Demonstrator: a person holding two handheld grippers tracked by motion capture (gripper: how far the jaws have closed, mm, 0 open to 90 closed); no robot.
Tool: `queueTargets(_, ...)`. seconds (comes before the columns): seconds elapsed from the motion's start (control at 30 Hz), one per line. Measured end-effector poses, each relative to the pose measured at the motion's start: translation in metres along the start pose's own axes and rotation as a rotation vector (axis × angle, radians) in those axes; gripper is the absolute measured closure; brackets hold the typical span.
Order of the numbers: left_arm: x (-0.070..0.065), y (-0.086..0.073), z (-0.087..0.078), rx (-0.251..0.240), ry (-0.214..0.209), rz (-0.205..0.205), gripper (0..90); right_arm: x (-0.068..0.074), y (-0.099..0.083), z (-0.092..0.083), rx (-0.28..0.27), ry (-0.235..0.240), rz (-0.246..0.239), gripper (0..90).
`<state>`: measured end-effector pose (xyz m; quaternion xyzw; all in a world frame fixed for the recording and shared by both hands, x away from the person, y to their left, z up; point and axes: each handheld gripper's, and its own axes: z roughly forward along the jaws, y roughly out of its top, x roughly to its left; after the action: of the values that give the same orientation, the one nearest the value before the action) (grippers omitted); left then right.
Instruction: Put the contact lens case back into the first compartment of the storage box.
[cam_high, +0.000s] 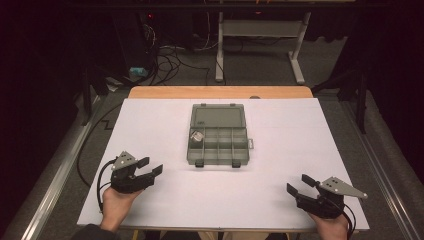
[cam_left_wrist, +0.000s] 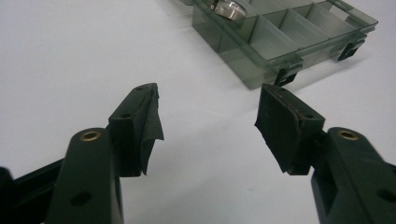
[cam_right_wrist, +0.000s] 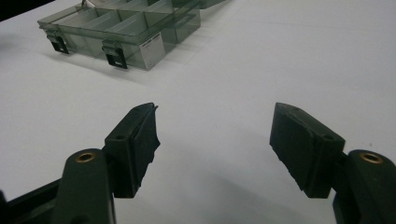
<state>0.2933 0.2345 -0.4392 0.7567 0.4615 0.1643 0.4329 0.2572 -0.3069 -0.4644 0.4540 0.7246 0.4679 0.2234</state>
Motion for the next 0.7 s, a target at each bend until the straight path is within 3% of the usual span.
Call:
queueTargets(0.4, 0.004, -0.025, -0.01, 0.01, 0.025, -0.022, 37.8, -0.001, 0.0, 0.0, 0.002, -0.014, 0.007, 32.4)
queueTargets(0.53, 0.008, -0.028, -0.014, -0.001, 0.015, -0.062, 37.5, -0.001, 0.0, -0.001, -0.006, -0.02, 0.006, 32.5)
queueTargets(0.7, 0.008, -0.029, -0.017, -0.012, 0.012, -0.068, 37.5, -0.001, 0.0, 0.0, 0.001, -0.021, 0.005, 32.5)
